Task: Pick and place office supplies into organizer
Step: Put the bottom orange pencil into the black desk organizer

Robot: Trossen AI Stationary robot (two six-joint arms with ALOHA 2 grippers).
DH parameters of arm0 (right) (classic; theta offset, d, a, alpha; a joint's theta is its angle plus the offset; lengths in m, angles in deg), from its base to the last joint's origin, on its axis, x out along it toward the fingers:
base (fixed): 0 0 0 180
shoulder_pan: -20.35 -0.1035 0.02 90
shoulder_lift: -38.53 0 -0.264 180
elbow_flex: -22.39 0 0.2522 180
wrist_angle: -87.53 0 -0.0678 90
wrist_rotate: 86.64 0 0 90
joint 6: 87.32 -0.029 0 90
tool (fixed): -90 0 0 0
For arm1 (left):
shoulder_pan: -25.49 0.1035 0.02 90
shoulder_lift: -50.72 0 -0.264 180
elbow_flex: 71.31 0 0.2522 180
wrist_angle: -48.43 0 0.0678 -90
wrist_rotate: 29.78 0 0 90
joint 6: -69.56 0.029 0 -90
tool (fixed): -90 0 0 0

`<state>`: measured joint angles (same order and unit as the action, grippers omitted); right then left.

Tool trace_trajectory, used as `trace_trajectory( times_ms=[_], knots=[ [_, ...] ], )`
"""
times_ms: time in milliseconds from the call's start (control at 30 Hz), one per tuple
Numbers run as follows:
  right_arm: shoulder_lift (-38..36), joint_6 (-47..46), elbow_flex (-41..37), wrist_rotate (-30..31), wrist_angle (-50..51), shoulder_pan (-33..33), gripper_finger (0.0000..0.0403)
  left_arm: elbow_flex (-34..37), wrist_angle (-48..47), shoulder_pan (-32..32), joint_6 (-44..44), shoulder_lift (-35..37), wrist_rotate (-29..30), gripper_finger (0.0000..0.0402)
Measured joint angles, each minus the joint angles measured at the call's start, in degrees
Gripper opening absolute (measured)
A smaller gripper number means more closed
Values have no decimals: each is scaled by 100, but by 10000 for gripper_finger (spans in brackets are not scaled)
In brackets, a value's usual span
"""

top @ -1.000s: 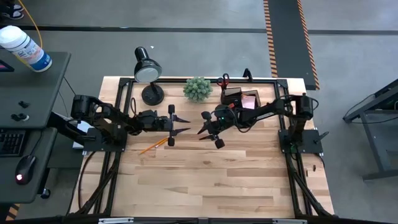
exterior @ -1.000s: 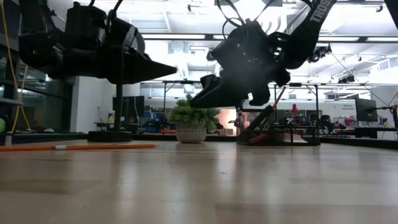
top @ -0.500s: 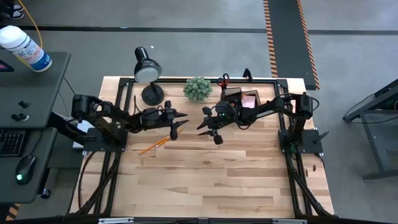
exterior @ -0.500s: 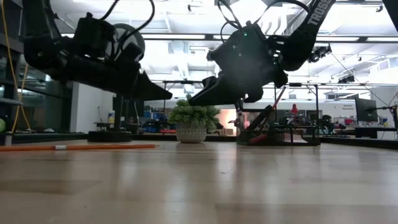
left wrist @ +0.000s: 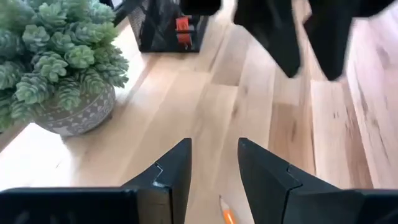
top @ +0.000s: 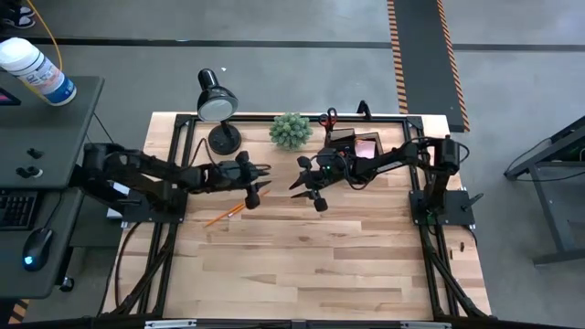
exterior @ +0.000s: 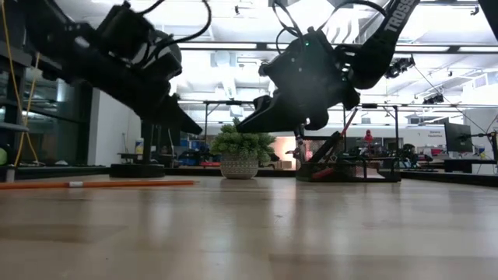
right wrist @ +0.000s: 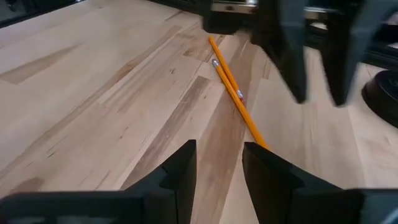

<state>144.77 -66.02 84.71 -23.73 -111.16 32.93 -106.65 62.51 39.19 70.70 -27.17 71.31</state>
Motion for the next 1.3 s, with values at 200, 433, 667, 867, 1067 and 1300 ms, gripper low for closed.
trace_trajectory(
  times_ms=[200,433,667,867,1067,1300],
  knots=[
    [34,-109,2,-358,-38,214,121,-767,-1916,-635,-194,235,944,117],
    [463,-195,11,-374,-527,283,121,-1538,-4088,-1351,-1130,239,1703,117],
    [880,-318,399,-527,-571,288,121,-1685,-4826,-1878,-1794,239,1791,117],
    [1301,-320,1260,-929,240,290,121,-1685,-5032,-2143,-2055,239,1812,117],
    [1894,-287,2145,-1014,798,290,121,-1685,-5239,-2341,-2358,239,1899,117],
    [2432,-136,3024,-787,1560,290,121,-1685,-5507,-2385,-2526,239,1933,117]
  ],
)
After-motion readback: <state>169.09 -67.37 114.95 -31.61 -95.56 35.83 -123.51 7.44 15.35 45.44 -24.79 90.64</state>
